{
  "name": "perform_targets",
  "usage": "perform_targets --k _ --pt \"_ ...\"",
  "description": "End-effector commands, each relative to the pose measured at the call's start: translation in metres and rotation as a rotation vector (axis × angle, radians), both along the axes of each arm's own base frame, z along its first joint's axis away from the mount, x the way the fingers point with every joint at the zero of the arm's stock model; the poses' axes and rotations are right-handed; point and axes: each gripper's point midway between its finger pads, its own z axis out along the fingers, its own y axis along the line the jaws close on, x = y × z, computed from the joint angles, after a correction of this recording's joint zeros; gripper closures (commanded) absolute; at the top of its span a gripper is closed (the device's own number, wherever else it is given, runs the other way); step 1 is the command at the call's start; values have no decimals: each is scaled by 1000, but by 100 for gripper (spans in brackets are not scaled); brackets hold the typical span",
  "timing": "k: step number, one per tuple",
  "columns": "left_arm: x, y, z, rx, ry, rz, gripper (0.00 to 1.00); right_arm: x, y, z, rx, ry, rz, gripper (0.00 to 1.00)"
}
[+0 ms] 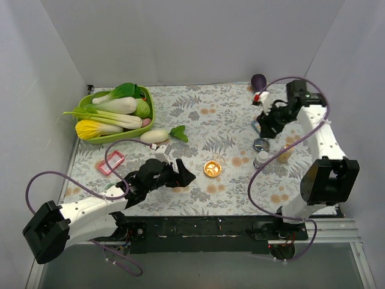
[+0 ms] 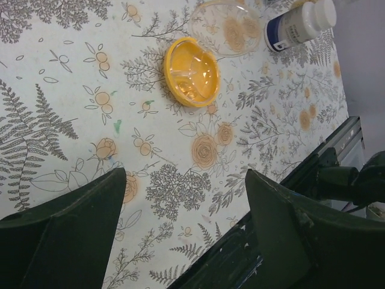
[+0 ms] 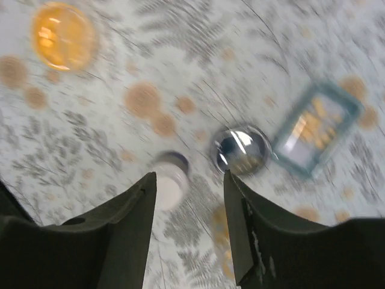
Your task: Sort the pills into containers
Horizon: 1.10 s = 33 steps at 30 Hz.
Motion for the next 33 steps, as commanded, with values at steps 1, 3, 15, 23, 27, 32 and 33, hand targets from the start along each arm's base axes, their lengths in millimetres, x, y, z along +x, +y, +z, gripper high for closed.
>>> perform_targets --k 1,3,15,23,27,32,33 --pt "-1 -7 -14 -59 97 -19 30 -47 130 5 259 1 240 56" --pt "-2 -10 -21 -62 121 -33 38 -50 151 -8 278 27 215 69" --pt "14 -41 -80 23 282 -96 99 -21 160 -70 132 66 99 87" --pt "22 -62 -91 16 337 -132 100 -40 166 -88 120 97 116 88" --pt "23 -67 -94 13 351 -141 100 -56 175 -94 116 121 152 89" --pt "26 -71 -94 10 352 -143 100 -73 189 -96 116 133 202 89" --pt "26 -72 -93 9 351 -146 100 -76 190 -97 114 139 206 89"
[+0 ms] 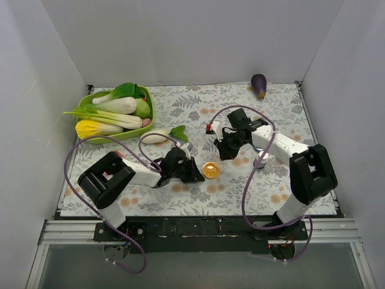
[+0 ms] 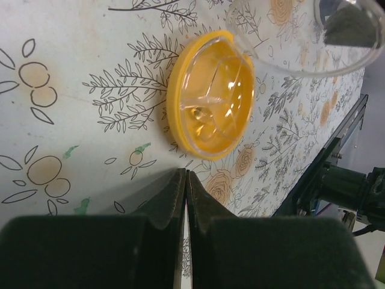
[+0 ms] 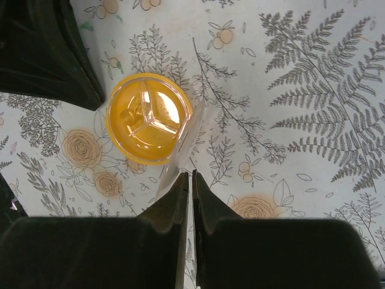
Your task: Sort the pills into containers
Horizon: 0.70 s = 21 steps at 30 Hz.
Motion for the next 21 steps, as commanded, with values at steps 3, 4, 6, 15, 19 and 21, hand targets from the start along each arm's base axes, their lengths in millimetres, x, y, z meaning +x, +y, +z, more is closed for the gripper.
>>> perform_targets --k 3,4,6,15,19,21 --pt "5 -4 -1 7 7 -5 100 -16 13 5 21 -10 40 89" --pt "5 -4 -2 8 8 -5 100 -19 14 3 17 -5 46 89" --pt "5 -5 -2 6 9 -7 100 -21 15 1 13 0 50 89" --pt "7 -8 -2 4 6 -13 100 -35 28 -6 0 26 95 90" --pt "9 -9 -2 5 4 -13 100 -40 34 -12 -2 54 110 90" --pt "9 -9 -2 6 6 -12 100 -42 35 -18 -10 75 111 90"
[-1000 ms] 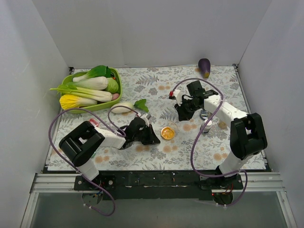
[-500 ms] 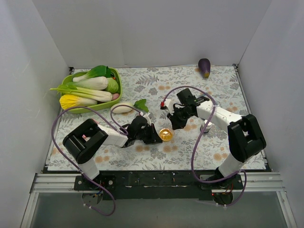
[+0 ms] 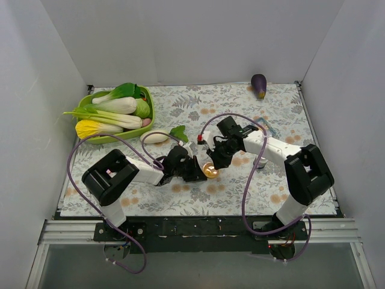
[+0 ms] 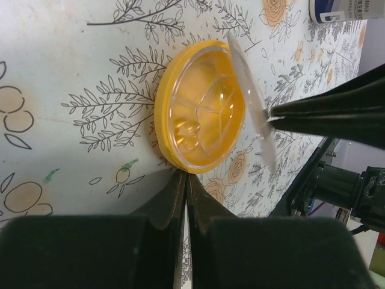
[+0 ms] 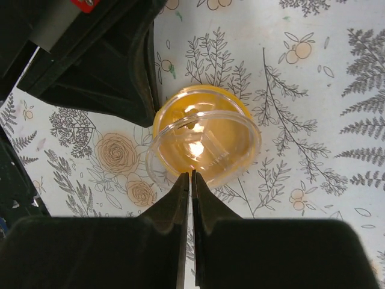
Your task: Sort the pills into containers
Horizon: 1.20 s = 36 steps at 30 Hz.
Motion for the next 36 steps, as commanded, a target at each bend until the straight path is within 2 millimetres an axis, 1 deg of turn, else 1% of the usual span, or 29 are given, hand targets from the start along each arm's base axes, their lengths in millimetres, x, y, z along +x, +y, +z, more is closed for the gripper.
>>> perform_targets --k 1,5,9,10,11,13,14,15,16,17,18,19,21,22,23,24,25,26,27,28,29,30,32,33,34,35,36 --pt "5 1 -2 20 -6 7 100 -5 9 -8 5 50 6 90" --pt "4 2 -2 22 -5 11 100 -7 9 -19 -12 81 2 90" --pt "3 3 0 21 -6 11 100 -6 12 -16 -1 100 7 89" --pt "2 5 -1 23 -7 11 100 -5 14 -13 9 96 12 89" --pt "1 6 1 27 -7 13 100 -3 16 -5 27 83 21 89" --pt "0 8 10 18 -26 12 100 -5 17 5 55 88 37 89" --pt "-4 14 7 34 -18 12 100 -4 19 14 78 68 57 89" --pt "-4 15 18 20 -40 15 100 -7 21 22 105 79 74 89" --pt "-5 18 21 20 -47 19 100 -8 23 29 123 73 87 89" --pt "-10 25 18 41 -40 28 100 -8 25 35 142 66 96 88" --pt "-10 28 22 39 -51 35 100 -8 28 42 163 59 107 88" --pt "-10 31 33 27 -77 43 99 -10 31 46 186 63 116 88" --pt "-12 42 34 55 -93 71 98 -10 35 51 205 68 115 88" --pt "-11 45 47 38 -126 82 97 -7 36 50 209 61 110 88" --pt "-12 50 49 46 -133 94 93 -6 37 46 203 67 106 89" --pt "-13 57 47 62 -141 116 89 -5 37 41 194 76 97 89" --pt "-11 60 53 56 -158 131 85 -3 35 35 175 84 78 89" --pt "-12 65 62 43 -182 147 79 -1 35 24 156 97 63 88" --pt "-9 70 66 47 -202 177 74 1 34 18 141 104 52 89" --pt "-10 76 65 53 -207 192 71 3 31 10 111 110 30 89" --pt "-10 80 75 38 -229 208 69 3 29 -1 85 132 20 89" --pt "-11 82 78 35 -238 216 66 5 27 -7 68 137 10 89" --pt "-13 90 78 52 -243 234 64 6 21 -22 19 143 -8 89" --pt "-14 92 84 40 -254 236 62 6 20 -25 7 145 -11 89" --pt "-11 97 86 50 -271 262 62 6 17 -29 -7 148 -15 89" --pt "-13 101 83 67 -261 264 61 5 16 -32 -18 156 -14 89" --pt "-14 102 88 57 -275 268 61 5 16 -33 -20 158 -12 89"
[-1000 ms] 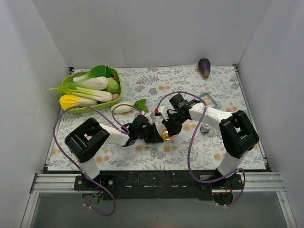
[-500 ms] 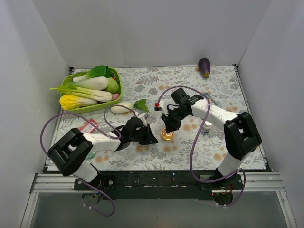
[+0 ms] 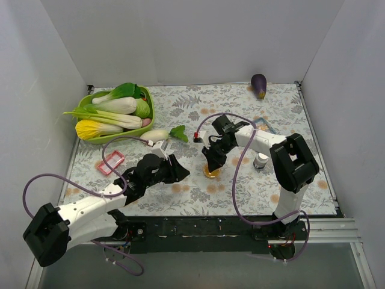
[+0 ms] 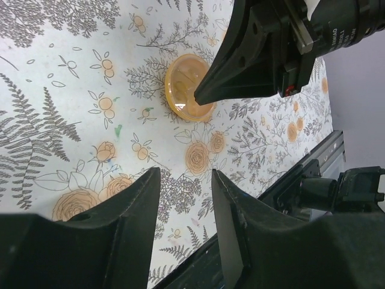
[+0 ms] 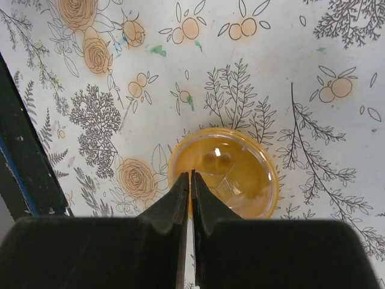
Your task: Sort the pills into containers
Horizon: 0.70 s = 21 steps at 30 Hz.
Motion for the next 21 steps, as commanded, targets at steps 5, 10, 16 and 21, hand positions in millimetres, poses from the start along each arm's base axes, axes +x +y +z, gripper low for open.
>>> perform_targets --k 5,10,16,21 --pt "-1 31 1 64 -26 89 53 7 4 15 25 -48 40 87" --pt "0 43 30 51 -114 119 37 16 12 57 108 -179 136 58" --pt "1 65 48 95 -164 181 27 15 5 37 -32 -345 230 23" --pt "-5 76 55 104 -167 197 27 10 9 18 -111 -541 319 13"
